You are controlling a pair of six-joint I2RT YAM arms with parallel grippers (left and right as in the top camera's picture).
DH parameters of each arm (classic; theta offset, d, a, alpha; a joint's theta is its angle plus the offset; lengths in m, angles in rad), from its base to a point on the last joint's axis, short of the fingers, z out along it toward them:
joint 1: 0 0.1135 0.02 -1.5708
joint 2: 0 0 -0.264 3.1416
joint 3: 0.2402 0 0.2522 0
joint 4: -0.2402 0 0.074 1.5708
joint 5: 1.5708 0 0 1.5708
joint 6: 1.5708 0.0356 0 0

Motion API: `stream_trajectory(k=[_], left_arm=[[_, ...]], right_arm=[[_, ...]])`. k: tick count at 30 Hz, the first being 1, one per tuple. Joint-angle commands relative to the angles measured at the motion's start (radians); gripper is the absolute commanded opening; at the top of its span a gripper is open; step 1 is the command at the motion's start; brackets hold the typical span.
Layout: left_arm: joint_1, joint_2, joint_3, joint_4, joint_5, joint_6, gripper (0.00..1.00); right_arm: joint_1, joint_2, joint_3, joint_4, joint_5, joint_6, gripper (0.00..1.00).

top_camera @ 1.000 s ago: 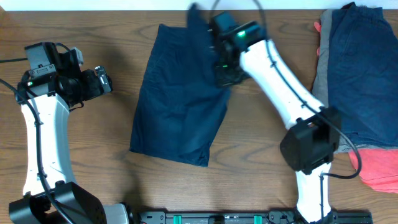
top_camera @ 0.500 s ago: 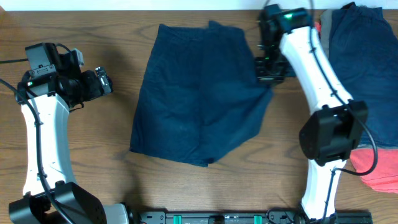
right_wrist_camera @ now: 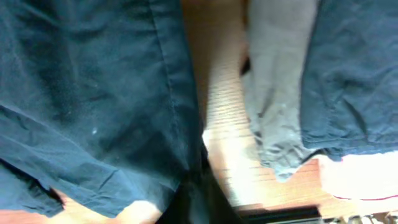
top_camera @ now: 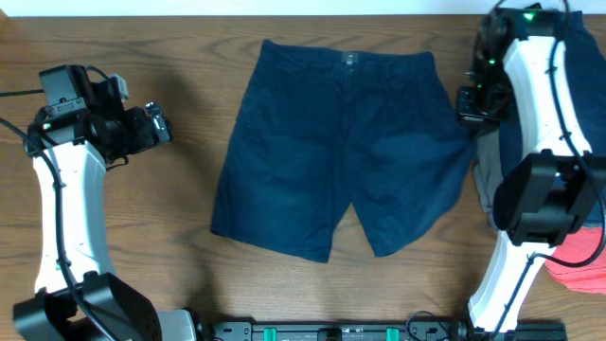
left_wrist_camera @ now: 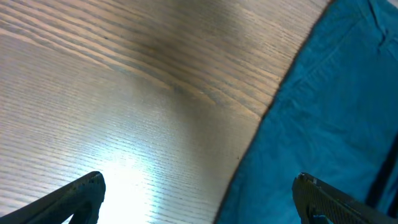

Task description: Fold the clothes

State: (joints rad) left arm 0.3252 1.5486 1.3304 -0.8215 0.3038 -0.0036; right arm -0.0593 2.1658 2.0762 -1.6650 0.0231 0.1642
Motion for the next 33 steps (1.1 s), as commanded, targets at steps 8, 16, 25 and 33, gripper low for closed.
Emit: stream_trajectory(k=[8, 16, 25, 33], left_arm=[[-0.089, 0.035, 0.022, 0.121, 0.002, 0.041, 0.97], [-0.254, 0.164, 0.026, 0.365, 0.002, 0.101, 0.97], [-0.358, 0.421, 0.161, 0.482, 0.032, 0.256, 0.98], [-0.401, 0.542, 0.188, 0.536, 0.058, 0.261, 1.0]], right_arm=[[-0.005, -0.033, 0.012, 0.089, -0.219, -0.154, 0.96], [0.06, -0.035, 0.071, 0.186, -0.27, -0.206, 0.96], [0.084, -0.035, 0.071, 0.21, -0.274, -0.203, 0.94], [0.101, -0.035, 0.071, 0.216, -0.275, -0.203, 0.93]])
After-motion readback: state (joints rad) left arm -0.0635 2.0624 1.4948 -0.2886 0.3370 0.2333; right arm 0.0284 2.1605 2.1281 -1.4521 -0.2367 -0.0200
